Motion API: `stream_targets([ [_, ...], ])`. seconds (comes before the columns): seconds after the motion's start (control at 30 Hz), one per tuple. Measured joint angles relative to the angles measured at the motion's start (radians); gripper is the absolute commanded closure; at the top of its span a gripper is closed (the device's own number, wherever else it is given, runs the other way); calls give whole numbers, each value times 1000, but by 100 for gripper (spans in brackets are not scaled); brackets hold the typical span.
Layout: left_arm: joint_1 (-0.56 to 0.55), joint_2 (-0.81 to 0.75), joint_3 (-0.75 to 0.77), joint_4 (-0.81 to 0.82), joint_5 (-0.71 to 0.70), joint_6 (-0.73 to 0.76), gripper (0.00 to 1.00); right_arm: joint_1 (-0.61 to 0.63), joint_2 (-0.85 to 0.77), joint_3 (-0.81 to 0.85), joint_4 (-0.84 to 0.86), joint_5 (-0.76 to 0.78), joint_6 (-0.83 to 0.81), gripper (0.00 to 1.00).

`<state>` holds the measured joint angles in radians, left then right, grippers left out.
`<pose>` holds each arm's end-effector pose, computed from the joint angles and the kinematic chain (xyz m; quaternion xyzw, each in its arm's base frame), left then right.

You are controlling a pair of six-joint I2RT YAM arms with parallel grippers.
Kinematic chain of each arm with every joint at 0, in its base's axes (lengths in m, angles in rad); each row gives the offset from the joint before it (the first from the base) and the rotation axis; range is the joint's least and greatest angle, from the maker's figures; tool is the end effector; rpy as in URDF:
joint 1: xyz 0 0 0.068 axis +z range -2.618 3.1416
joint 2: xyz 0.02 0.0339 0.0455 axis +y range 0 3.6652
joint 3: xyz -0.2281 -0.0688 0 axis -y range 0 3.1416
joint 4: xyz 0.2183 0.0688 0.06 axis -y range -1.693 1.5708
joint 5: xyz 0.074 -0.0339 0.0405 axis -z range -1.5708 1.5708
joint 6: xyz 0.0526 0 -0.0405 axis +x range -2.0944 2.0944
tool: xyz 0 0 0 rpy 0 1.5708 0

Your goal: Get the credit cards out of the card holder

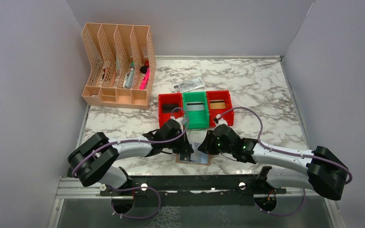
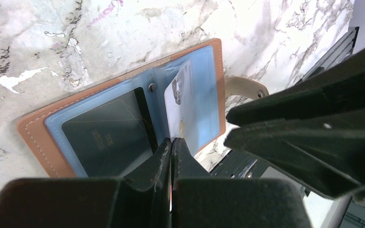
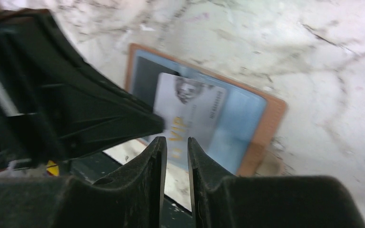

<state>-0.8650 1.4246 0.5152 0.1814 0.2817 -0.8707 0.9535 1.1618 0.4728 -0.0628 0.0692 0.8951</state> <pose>0.1583 -0.2083 0.1209 0.0548 0.9036 -0.3918 0.1641 0.1351 0.1841 0.1439 -0.0130 0.9168 0.2985 0.2650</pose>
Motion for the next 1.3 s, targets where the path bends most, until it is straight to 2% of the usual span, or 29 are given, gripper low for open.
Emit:
stream_targets([
  [0.17, 0, -2, 0, -3, -2, 5, 85, 0, 24, 20, 46, -34, -20, 71],
  [0.4, 1, 0, 0, -2, -2, 4, 79, 0, 128, 45, -35, 17, 28, 71],
  [0.63, 1, 27, 0, 42, 23, -4, 75, 0, 126, 3, 16, 20, 95, 71],
  [1.03, 1, 59, 16, 41, 47, 5, 95, 0, 116, -17, 38, 29, 153, 71],
  [1.3, -1, 12, 50, -57, -1, 38, 97, 0, 112, -20, 38, 46, 164, 70],
])
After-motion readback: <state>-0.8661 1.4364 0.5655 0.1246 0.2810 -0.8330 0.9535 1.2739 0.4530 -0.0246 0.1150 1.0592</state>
